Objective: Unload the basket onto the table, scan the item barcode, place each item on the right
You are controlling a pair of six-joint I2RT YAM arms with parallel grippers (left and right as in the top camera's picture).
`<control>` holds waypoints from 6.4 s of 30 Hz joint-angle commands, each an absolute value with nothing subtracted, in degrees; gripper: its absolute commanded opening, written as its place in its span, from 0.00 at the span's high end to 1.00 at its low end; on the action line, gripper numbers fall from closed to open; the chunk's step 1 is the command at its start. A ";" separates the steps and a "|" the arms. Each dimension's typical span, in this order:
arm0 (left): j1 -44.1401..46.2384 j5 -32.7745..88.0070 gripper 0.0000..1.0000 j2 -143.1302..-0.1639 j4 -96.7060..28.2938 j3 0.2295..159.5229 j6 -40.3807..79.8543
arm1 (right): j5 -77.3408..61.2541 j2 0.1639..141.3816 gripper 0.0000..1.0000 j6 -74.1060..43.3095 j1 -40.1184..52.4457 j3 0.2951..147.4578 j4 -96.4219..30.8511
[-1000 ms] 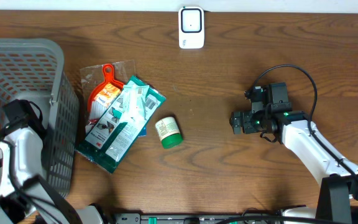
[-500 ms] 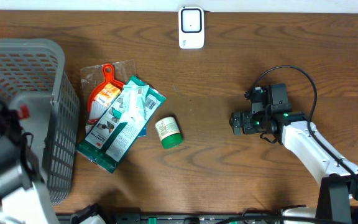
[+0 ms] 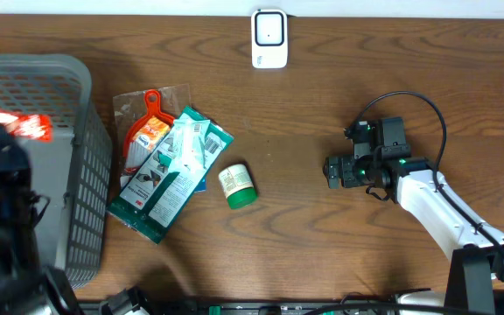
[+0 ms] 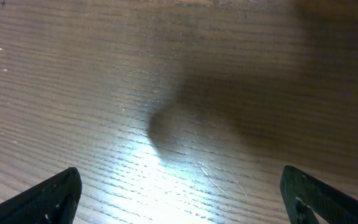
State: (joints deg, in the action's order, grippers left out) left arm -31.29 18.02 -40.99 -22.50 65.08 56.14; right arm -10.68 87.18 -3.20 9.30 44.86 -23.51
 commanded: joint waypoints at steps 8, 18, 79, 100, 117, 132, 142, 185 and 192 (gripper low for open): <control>-14.85 31.31 0.90 -56.55 -23.90 65.43 34.30 | -11.03 87.37 0.01 -2.72 9.85 44.45 -23.38; 10.92 20.27 0.89 -78.46 -27.90 65.43 21.21 | -11.00 87.37 0.01 -2.72 9.85 44.45 -23.40; 29.93 -31.68 0.12 -64.88 -45.93 50.65 48.64 | -32.23 87.33 0.01 1.43 20.08 56.14 -37.28; 10.72 -27.18 0.11 -70.76 -36.49 50.59 46.85 | -6.61 87.88 0.01 -1.19 32.73 56.07 -31.42; 1.56 -19.94 0.11 -69.97 -33.52 50.57 42.02 | -12.03 91.42 0.01 -3.84 39.90 56.07 -29.28; 1.58 -14.11 0.11 -70.89 -34.41 50.52 42.00 | -12.08 97.34 0.01 -3.57 46.30 56.84 -30.22; 1.58 -13.89 0.12 -75.61 -34.37 50.46 42.11 | -5.48 97.36 0.01 -3.84 49.91 57.10 -29.80; 1.56 -15.94 0.11 -76.73 -32.25 50.46 42.02 | -0.97 100.25 0.01 -12.60 52.82 57.45 -18.50; 1.56 -16.05 0.11 -76.73 -32.23 50.46 42.02 | -0.67 100.55 0.01 -11.55 52.80 57.43 -17.43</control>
